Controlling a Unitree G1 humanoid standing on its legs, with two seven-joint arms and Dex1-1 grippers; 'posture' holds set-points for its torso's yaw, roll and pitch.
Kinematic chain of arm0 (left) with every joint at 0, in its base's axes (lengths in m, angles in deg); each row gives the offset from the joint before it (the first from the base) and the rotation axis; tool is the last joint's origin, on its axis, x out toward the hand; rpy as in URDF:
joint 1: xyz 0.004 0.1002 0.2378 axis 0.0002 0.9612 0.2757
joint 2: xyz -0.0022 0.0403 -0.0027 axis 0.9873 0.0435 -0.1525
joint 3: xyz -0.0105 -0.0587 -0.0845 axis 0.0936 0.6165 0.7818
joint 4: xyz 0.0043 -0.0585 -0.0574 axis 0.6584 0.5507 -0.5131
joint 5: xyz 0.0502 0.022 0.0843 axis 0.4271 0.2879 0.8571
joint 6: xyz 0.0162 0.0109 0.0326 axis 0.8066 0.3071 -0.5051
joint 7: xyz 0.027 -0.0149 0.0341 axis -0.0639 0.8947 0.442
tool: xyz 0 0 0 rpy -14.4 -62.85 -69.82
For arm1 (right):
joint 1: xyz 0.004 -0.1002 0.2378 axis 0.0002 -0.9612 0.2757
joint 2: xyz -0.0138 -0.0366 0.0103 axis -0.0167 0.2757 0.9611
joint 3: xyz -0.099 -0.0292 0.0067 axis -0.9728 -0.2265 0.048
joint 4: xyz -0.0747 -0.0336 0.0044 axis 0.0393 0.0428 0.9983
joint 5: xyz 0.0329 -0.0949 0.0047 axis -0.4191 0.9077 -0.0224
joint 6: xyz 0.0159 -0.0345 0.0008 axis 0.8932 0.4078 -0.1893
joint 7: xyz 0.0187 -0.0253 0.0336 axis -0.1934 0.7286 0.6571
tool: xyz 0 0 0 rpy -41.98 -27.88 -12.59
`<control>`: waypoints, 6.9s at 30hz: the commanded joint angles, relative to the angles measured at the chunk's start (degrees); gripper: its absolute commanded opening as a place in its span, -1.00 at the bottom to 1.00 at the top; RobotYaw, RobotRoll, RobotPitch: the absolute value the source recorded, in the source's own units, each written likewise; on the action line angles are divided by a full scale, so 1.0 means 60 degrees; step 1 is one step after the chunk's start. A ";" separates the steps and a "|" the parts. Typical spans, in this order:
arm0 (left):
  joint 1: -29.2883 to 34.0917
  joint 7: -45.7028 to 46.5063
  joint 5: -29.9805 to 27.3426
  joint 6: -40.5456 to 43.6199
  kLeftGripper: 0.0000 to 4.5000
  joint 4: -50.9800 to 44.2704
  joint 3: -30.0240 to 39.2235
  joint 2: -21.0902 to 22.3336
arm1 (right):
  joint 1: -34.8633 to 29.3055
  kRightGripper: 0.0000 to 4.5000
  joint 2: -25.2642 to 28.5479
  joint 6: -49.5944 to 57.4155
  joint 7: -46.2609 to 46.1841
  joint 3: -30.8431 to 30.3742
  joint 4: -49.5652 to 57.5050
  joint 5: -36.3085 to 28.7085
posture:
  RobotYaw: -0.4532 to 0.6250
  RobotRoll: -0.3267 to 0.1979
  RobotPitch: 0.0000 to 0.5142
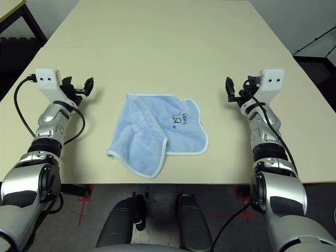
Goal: Fold the towel and set it aside.
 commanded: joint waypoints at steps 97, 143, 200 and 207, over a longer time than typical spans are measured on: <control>-0.0874 -1.1794 -0.0744 0.1339 1.00 -0.0908 -0.2275 0.2133 | 0.4123 -0.92 0.0067 0.6605 0.6033 -0.4229 -0.1538 0.3103 | -0.07 0.25 -0.30; -0.2593 -0.9452 -0.0738 0.1738 1.00 -0.0092 -0.1347 0.0498 | 0.7308 -0.97 0.0613 -0.1215 0.5729 -0.1078 -0.1189 0.0454 | -0.13 0.25 -0.34; -0.4581 -0.4369 0.1226 -0.0041 1.00 0.2109 -0.1590 -0.2135 | 0.6489 -0.97 0.0905 -0.4151 0.5999 -0.1365 -0.2048 0.0655 | -0.14 0.25 -0.23; -0.4697 -0.5155 0.0742 0.0052 1.00 0.1970 -0.1156 -0.2333 | 0.6516 -0.97 0.1090 -0.3668 0.6610 -0.1258 -0.1744 0.0392 | -0.14 0.25 -0.25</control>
